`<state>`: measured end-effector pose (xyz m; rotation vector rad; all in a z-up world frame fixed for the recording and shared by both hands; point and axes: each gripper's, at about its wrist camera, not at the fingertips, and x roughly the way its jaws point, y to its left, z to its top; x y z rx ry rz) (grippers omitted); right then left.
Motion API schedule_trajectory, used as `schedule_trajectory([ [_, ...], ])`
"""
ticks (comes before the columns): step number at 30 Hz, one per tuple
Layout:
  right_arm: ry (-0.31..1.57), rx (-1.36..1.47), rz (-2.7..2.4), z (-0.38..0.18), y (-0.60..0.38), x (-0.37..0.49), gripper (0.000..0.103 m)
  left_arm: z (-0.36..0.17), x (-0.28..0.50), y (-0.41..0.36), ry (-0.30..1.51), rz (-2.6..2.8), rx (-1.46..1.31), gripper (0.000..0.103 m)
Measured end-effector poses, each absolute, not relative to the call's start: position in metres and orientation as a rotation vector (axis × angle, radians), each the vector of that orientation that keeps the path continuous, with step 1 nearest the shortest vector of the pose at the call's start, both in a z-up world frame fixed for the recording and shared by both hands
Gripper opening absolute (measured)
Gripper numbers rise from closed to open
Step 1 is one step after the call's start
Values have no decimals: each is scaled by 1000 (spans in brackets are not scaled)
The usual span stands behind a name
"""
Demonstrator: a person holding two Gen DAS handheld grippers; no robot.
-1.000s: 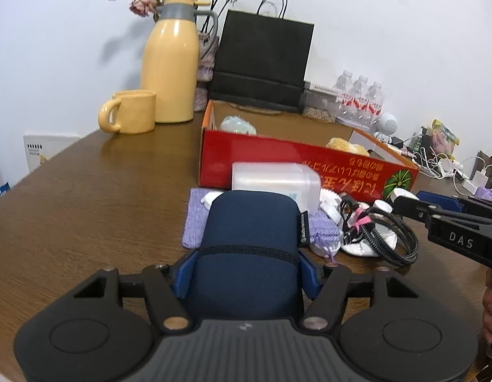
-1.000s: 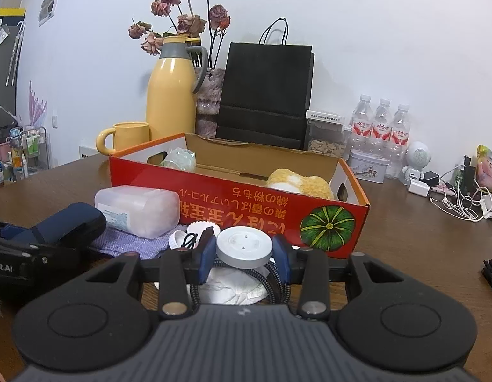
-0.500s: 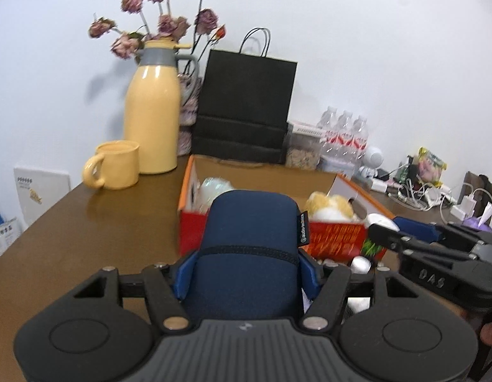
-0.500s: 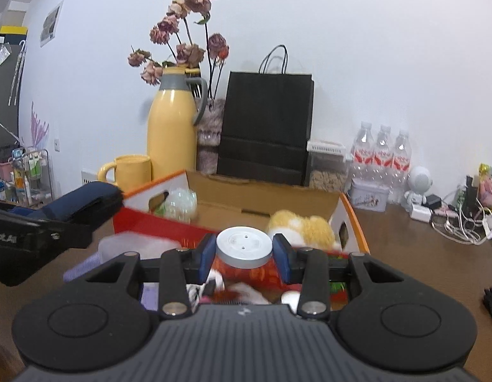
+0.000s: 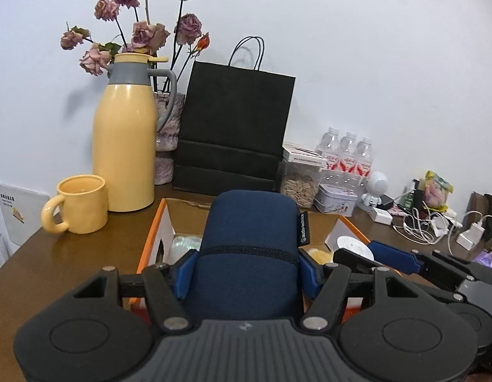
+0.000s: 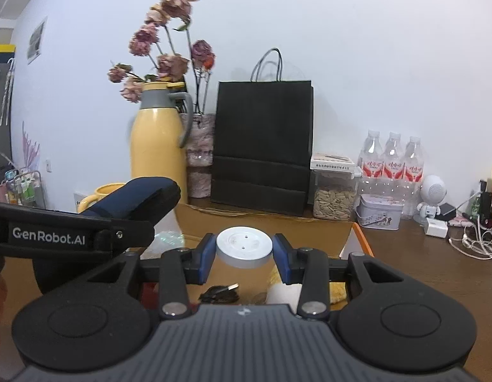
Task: Organize objects
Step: 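Carry the navy case and white lid over the box with both tools, then open the left tool to drop the case while the right tool drops the lid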
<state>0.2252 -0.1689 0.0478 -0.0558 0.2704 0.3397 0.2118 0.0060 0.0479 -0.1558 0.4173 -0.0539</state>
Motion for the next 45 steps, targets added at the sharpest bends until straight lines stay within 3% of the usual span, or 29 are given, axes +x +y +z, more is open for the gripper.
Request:
schedule_trajectory([
  [21,378,-51,312,21,-161,302,40,20,316,7,502,-31,-167,66],
  [22,388,-51,310,20,-162,302,45,20,314,7,502,-32,-161,68],
  [23,398,-50,311,19,-163,302,63,21,312,7,492,-26,-154,71],
  [24,403,-49,305,19,-165,301,76,22,308,7,475,-21,-145,87],
  [25,400,-49,295,19,-166,300,99,23,305,6,462,-15,-140,103],
  [26,394,-55,285,19,-167,298,103,24,301,6,444,-9,-139,103],
  [45,356,-65,263,28,-176,278,103,30,283,8,399,8,-152,103],
])
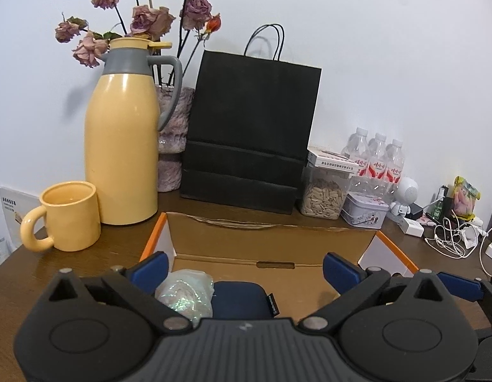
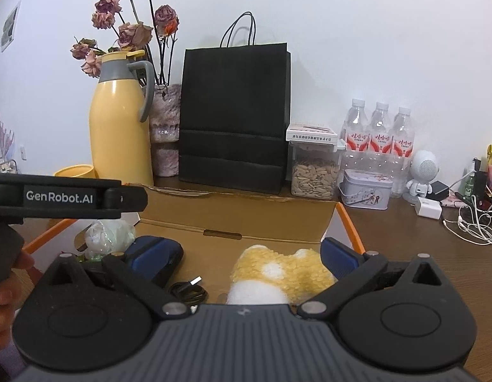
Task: Organize objects
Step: 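Open the left tool to drop the case while the right tool drops the lid, then withdraw both tools from the box back to the table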
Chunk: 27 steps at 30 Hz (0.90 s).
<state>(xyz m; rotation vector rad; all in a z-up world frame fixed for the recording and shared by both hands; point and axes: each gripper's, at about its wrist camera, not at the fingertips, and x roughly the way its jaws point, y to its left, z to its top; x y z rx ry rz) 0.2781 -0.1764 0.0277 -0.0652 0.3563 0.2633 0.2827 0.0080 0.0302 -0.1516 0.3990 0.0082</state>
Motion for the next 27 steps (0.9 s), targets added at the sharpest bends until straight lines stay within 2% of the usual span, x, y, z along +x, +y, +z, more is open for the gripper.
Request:
schedule_trajectory([
  [12,332,-113,271,27,-187,257,103,31,255,17,371,-11,-149,103],
  [27,375,-136,301,7,-197,217,103,7,210,20,392,0,-98,103],
])
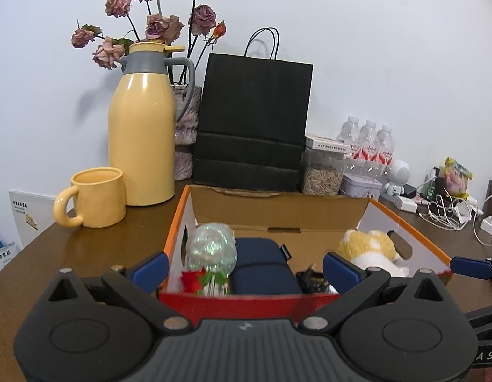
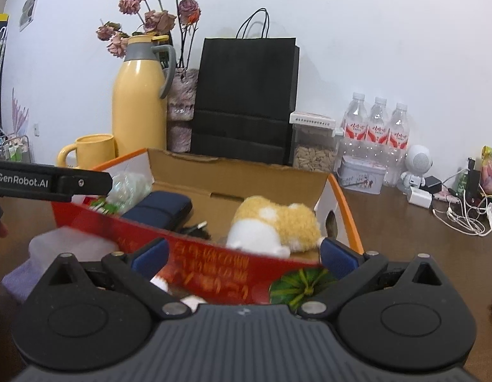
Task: Organize objects
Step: 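Withdraw both tools from the box back to the table, then grasp the braided cable with the pink tie using the right tool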
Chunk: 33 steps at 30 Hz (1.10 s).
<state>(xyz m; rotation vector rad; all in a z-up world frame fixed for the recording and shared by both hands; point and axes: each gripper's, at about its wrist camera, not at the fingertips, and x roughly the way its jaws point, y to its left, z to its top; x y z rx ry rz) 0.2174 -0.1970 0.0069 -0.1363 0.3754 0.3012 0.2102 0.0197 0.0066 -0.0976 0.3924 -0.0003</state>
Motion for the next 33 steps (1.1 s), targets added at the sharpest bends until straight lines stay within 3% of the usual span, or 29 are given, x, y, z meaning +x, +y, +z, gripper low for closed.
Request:
schedule_trajectory([
  [33,438,-116,325,-1,-198,128,103,-8,125,24,518,-15,-65,103],
])
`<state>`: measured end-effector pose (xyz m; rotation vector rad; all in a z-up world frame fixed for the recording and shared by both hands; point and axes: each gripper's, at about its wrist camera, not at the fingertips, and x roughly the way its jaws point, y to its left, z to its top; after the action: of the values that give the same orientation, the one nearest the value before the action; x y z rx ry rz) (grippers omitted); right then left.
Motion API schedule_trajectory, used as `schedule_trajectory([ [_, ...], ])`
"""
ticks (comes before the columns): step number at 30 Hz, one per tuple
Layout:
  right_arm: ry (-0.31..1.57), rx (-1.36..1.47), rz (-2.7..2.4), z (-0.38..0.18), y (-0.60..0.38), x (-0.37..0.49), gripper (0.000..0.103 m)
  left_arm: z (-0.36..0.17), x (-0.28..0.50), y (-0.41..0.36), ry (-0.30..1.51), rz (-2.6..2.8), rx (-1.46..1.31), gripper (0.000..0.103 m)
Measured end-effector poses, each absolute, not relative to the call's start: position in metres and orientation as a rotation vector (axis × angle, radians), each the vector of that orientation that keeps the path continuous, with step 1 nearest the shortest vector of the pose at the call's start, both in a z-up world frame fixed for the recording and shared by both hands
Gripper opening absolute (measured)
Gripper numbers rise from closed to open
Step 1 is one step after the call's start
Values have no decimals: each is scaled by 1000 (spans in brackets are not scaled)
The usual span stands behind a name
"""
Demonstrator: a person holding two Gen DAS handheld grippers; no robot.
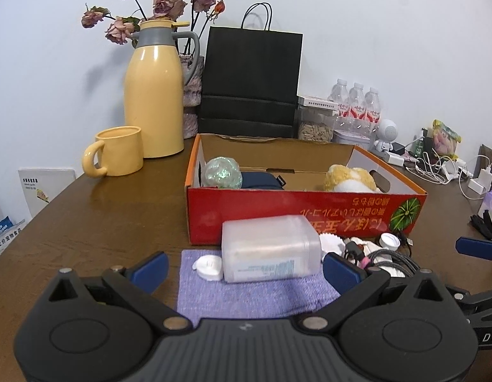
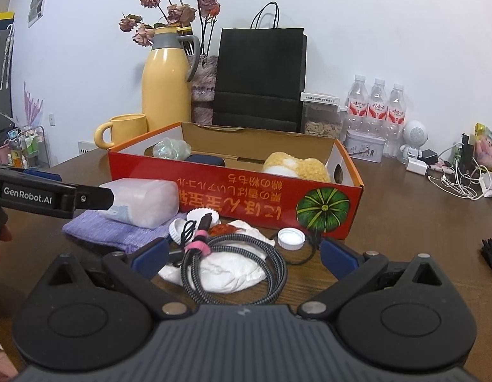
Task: Organize objects
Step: 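Grasp the braided cable with the pink tie using the right tool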
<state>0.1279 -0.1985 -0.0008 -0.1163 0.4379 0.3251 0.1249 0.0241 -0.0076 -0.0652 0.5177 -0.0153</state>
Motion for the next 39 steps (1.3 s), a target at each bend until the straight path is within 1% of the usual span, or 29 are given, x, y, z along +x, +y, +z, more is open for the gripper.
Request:
schedule_trajectory([
  [19,475,-123,333,-5,-199,119,103,-12,111,29,550,0,-66,103],
  [26,548,-122,356,-15,-192,143,103,-17,117,32,567,8,-71,103],
  [36,680,-40,378,-31,-188,187,103,-19,120,33,579,14,-75,103],
  [37,678,-34,379,-31,-189,186,103,-19,121,33,580,14,-75,103],
  [38,672,-26,379,-31,-190,185,92,-20,121,32,581,15,-75,103],
  [39,666,-21,382,-30,-191,184,92,-20,122,32,582,16,-76,103],
])
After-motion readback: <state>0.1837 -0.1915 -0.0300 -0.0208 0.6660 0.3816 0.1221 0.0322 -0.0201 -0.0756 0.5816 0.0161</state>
